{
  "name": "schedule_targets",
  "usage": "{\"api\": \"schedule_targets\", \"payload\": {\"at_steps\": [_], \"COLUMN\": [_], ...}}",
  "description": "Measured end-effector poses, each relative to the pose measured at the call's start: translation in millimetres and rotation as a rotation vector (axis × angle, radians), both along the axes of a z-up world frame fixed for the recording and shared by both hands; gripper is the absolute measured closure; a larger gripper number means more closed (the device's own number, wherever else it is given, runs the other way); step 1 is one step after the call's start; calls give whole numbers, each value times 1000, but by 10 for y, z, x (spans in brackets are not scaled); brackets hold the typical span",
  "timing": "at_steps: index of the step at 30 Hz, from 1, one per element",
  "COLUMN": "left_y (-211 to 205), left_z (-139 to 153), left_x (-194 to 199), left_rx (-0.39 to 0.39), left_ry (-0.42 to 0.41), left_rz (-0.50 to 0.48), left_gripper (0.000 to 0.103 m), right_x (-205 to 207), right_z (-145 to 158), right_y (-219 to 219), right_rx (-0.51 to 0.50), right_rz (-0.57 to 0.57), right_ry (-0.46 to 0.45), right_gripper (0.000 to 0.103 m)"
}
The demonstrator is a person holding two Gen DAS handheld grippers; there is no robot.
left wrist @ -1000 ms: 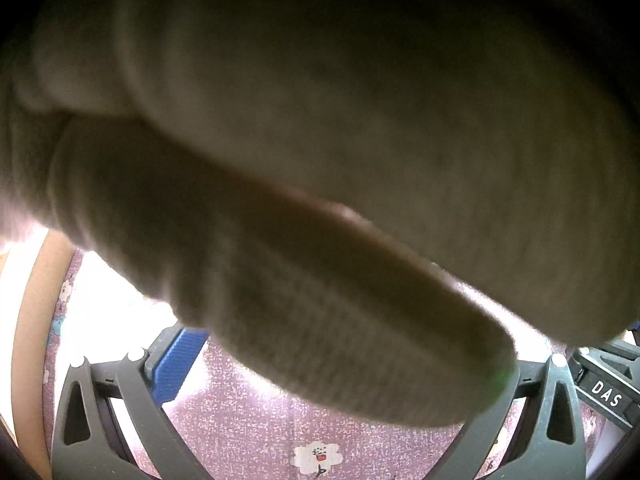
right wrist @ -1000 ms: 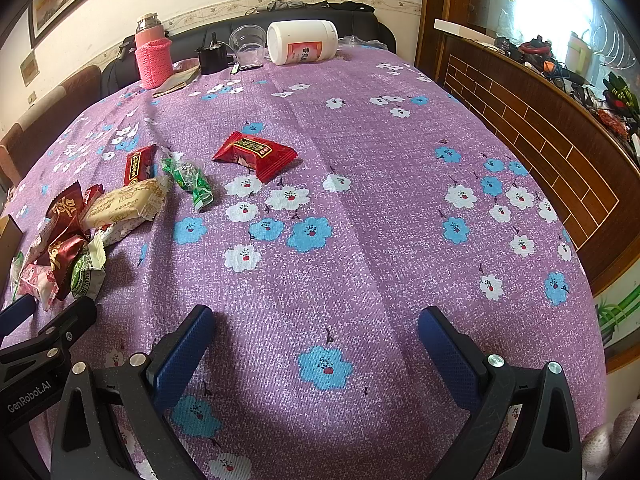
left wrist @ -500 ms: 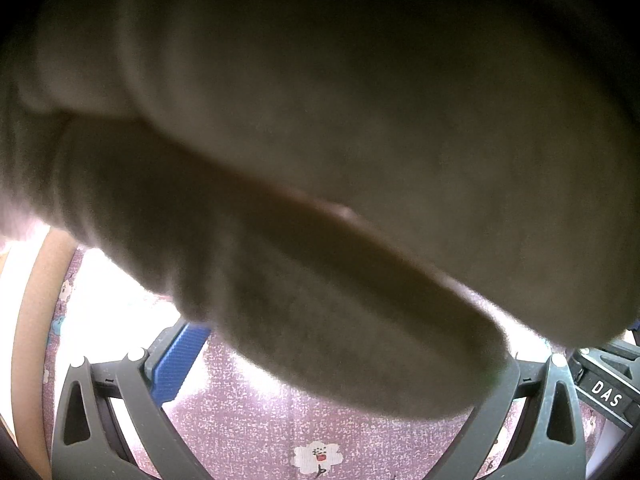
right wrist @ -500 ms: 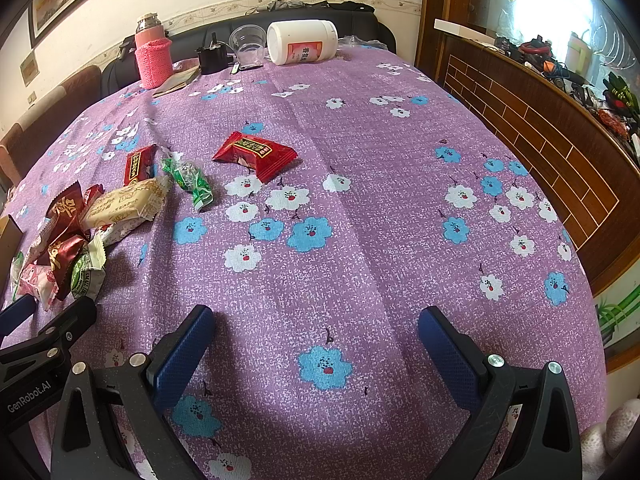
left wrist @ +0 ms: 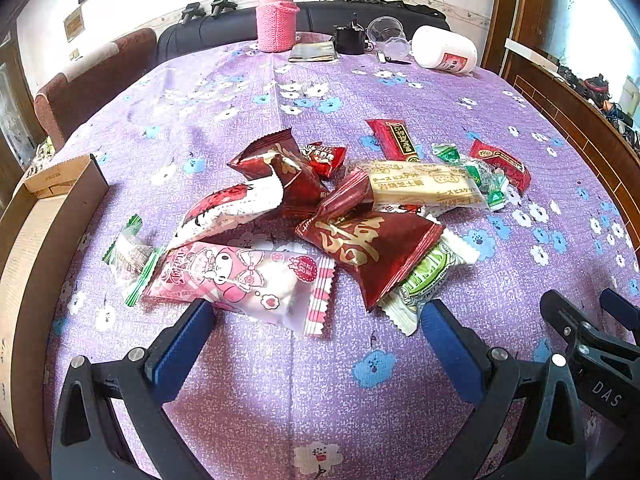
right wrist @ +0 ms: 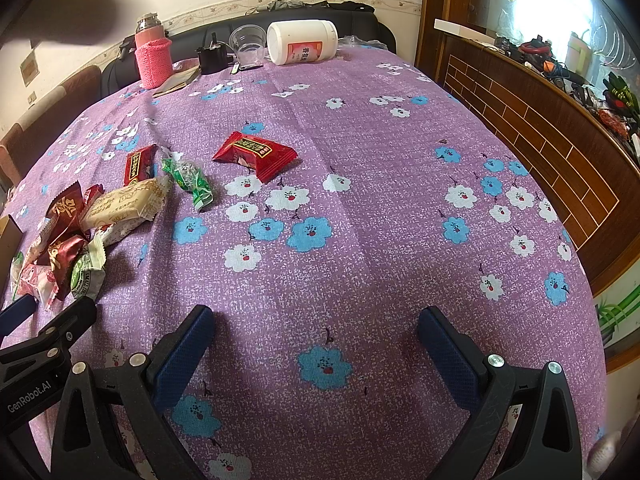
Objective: Organize snacks
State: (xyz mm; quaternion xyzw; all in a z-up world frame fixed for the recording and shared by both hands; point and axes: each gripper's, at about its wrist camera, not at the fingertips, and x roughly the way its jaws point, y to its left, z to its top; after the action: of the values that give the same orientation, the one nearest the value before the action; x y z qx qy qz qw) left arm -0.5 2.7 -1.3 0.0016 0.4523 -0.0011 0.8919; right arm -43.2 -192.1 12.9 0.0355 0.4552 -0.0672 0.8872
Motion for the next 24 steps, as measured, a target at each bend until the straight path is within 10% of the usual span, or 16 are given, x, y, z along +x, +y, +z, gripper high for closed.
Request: {"api": "schedule_targets", "payload": {"at_steps": [24], "left_y": [3], "left_z": [-1], "left_x": [0], "left_rx": [0], "left_ry": [0], "left_rz": [0], "left_gripper": [0], "right_x": [2], "right_z": [4], "right_y": [14], "right_rx": [1], "right_rz": [0], "right_ry": [0], "right_gripper": [1]}}
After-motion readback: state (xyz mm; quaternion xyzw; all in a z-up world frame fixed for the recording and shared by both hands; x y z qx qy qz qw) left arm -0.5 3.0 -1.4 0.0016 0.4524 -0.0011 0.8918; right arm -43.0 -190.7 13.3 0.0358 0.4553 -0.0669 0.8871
